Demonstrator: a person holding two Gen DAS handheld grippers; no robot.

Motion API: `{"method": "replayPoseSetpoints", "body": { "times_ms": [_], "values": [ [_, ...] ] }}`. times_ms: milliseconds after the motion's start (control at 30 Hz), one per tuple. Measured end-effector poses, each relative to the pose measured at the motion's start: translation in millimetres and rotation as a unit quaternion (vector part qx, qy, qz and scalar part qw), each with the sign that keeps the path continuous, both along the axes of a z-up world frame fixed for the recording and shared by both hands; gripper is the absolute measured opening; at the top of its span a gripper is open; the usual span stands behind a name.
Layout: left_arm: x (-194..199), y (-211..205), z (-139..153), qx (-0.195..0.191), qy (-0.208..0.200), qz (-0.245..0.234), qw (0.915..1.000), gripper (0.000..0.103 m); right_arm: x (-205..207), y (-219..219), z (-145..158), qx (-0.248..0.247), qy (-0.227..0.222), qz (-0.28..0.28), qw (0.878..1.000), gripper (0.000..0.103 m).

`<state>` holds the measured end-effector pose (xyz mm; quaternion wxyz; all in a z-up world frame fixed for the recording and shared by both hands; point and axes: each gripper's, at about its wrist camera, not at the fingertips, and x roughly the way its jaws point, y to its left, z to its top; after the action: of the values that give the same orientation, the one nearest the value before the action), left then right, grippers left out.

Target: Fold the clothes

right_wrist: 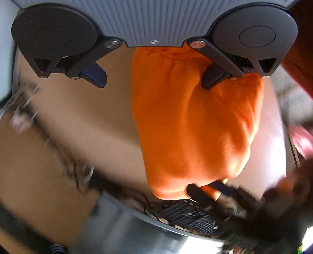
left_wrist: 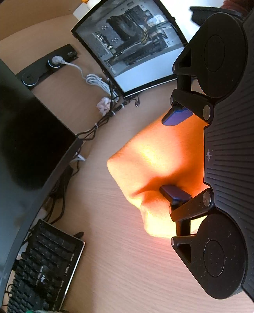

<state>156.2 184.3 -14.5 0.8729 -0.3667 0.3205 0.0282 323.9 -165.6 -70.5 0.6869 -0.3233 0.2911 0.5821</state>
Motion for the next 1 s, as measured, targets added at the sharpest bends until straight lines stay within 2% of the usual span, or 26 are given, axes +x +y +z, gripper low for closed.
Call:
{"method": "replayPoseSetpoints", "body": {
  "times_ms": [233, 300, 367, 400, 433, 533, 633, 733, 800, 867, 1000],
  "values": [
    [-4.2, -2.5, -1.6, 0.006, -0.009, -0.003, 0.9999, 0.078, 20.5, 26.2, 18.1, 0.068, -0.006, -0.089, 0.994, 0.103],
    [-9.4, -1.9, 3.4, -0.002, -0.018, 0.001, 0.9998, 0.078, 12.2, 43.8, -9.4, 0.023, -0.066, -0.082, 0.994, 0.103],
    [-21.9, 0.5, 14.7, -0.021, -0.043, 0.006, 0.9988, 0.081, -1.8, 47.8, -31.6, 0.023, -0.136, -0.059, 0.989, 0.103],
    [-30.2, 1.6, 22.0, -0.019, -0.057, 0.011, 0.9981, 0.093, -5.3, 47.1, -35.2, 0.029, -0.157, -0.052, 0.986, 0.103],
    [-39.5, 2.0, 29.3, 0.002, -0.066, 0.023, 0.9975, 0.098, -4.0, 47.9, -35.3, 0.029, -0.155, -0.052, 0.986, 0.103],
    [-51.3, 5.1, 29.9, 0.050, -0.058, 0.043, 0.9961, 0.098, 6.2, 51.5, -35.1, 0.021, -0.130, -0.062, 0.989, 0.103],
    [-40.3, 13.2, 5.3, 0.005, -0.038, 0.041, 0.9984, 0.098, 9.9, 54.9, -34.6, 0.012, -0.119, -0.064, 0.991, 0.103],
    [-24.3, 6.4, -3.5, -0.007, -0.044, 0.031, 0.9985, 0.098, 5.5, 56.6, -36.0, 0.003, -0.133, -0.059, 0.989, 0.103],
    [-24.0, -2.0, 6.8, -0.020, -0.081, 0.009, 0.9965, 0.098, 2.6, 58.8, -36.0, -0.003, -0.140, -0.056, 0.989, 0.103],
    [-29.2, -11.4, 22.3, -0.015, -0.116, -0.024, 0.9929, 0.098, 0.3, 59.8, -35.7, -0.006, -0.142, -0.058, 0.988, 0.103],
    [-52.9, -13.3, 36.5, -0.066, -0.175, -0.080, 0.9791, 0.098, -1.0, 60.9, -37.4, -0.001, -0.144, -0.071, 0.987, 0.103]
  ]
}}
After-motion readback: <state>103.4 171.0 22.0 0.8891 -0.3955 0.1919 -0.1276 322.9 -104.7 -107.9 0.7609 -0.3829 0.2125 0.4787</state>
